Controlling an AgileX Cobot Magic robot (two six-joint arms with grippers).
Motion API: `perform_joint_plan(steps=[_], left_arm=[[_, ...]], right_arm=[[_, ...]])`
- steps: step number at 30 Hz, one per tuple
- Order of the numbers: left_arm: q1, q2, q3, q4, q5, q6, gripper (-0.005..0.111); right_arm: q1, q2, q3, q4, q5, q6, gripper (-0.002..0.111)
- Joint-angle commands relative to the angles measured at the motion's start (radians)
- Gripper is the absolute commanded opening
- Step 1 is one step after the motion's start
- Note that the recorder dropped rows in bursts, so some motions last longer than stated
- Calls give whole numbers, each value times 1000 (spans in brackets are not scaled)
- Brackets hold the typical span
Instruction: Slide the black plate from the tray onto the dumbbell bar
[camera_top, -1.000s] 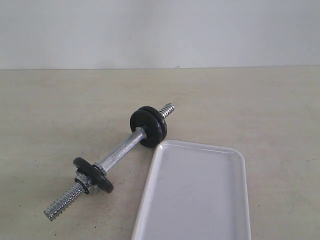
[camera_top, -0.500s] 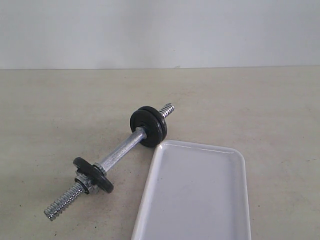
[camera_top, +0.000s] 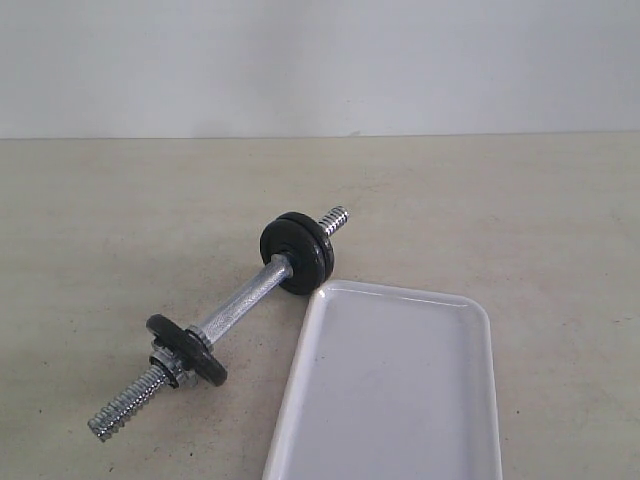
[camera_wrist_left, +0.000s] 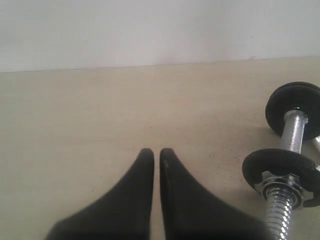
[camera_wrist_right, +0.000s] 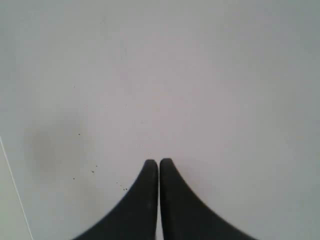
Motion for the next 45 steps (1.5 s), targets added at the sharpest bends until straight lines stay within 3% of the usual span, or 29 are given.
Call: perform_joint_plan(steps=[1,42,45], left_arm=[[2,-3,0,-9,-1,25,4],[2,-3,0,-7,-7,25,4],[2,-3,0,-7,-7,25,4]], right_arm=[[1,2,3,-2,-5,-3,0],[1,-34,3,-2,-5,-3,0],[1,-80,3,-2,18,-117,0]])
